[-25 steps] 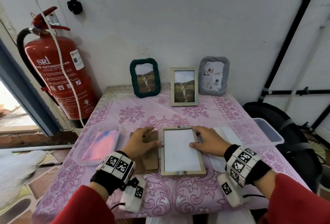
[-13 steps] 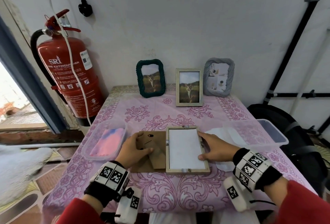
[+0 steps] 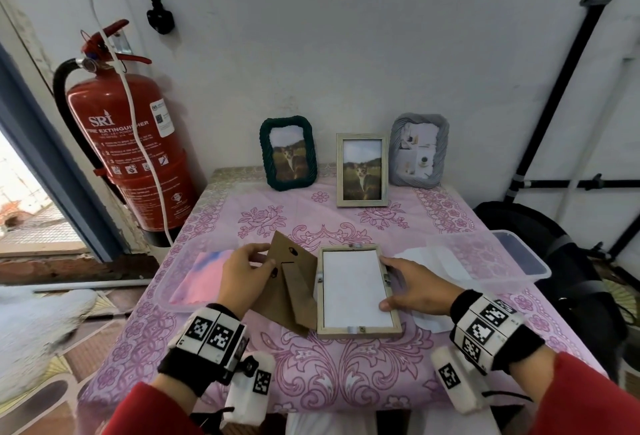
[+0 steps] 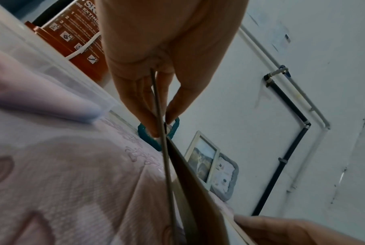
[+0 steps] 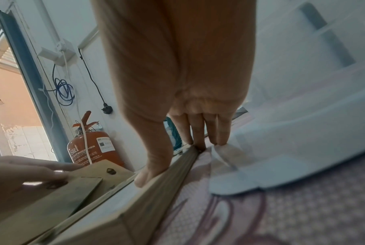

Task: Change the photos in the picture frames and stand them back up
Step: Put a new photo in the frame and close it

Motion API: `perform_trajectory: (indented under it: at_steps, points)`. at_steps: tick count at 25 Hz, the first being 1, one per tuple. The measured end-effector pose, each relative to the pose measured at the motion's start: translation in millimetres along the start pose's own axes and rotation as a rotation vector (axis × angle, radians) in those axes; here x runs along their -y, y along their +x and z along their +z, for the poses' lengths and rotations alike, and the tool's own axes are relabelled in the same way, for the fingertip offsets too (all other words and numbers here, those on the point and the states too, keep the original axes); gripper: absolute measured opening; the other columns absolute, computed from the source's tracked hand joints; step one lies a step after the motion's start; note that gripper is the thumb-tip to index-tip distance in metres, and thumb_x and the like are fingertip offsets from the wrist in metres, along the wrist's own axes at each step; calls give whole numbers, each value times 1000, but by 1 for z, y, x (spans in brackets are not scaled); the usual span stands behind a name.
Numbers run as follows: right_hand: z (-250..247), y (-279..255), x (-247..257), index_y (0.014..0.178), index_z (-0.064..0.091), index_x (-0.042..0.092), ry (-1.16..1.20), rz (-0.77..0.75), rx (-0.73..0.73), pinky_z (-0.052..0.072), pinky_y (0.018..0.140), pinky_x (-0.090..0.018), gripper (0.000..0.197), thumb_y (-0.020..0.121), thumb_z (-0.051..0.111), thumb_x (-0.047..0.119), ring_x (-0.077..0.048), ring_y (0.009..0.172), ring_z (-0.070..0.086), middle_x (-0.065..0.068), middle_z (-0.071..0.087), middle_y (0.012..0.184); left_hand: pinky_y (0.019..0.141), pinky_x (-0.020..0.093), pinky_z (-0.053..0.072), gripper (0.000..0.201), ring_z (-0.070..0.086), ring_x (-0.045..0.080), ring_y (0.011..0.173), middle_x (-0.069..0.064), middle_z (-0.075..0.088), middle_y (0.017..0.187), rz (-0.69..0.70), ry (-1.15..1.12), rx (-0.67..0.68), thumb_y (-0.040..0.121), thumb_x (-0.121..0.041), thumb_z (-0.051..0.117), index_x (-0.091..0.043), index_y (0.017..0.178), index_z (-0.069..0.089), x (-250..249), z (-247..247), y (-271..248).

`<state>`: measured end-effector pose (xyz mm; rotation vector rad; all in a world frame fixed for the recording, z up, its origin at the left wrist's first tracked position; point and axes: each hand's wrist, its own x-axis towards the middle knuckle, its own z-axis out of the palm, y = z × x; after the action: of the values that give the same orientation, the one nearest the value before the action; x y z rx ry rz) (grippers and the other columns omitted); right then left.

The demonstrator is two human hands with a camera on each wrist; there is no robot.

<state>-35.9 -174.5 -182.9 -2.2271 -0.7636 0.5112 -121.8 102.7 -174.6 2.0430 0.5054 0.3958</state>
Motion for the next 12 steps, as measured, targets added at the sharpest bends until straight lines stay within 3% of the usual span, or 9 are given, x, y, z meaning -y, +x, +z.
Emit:
perform_trajectory:
  at_steps: [4, 8, 10, 12]
  points:
    - [-1, -2, 0, 140, 38, 13, -20, 13, -5, 30, 105, -16, 79, 72, 80, 15, -11, 128, 43, 2, 47, 140, 81, 41, 55, 30, 61, 23, 81, 4, 63, 91, 23, -107, 8, 86, -8, 61, -12, 116, 63, -11, -6, 1]
    - [0, -1, -1, 140, 38, 14, -21, 9, -4, 31, 108, -19, 79, 72, 79, 14, -12, 129, 43, 1, 48, 140, 75, 36, 55, 30, 63, 26, 83, 3, 64, 90, 90, -221, -54, 86, -8, 61, -15, 115, 63, -21, -8, 3]
    - [0, -2, -2, 140, 37, 14, -13, 3, -4, 29, 103, -12, 80, 72, 79, 15, -8, 126, 43, 2, 47, 140, 75, 36, 56, 31, 64, 27, 87, 7, 65, 93, 76, -281, -8, 86, -7, 63, -14, 117, 62, -23, -3, 2]
    - [0, -2, -4, 140, 38, 14, 7, -10, 0, 28, 101, -9, 79, 72, 79, 14, -4, 124, 42, 3, 47, 139, 65, 26, 56, 34, 65, 24, 83, 7, 66, 93, 51, -328, 60, 85, -5, 65, -11, 117, 61, -24, 6, -1]
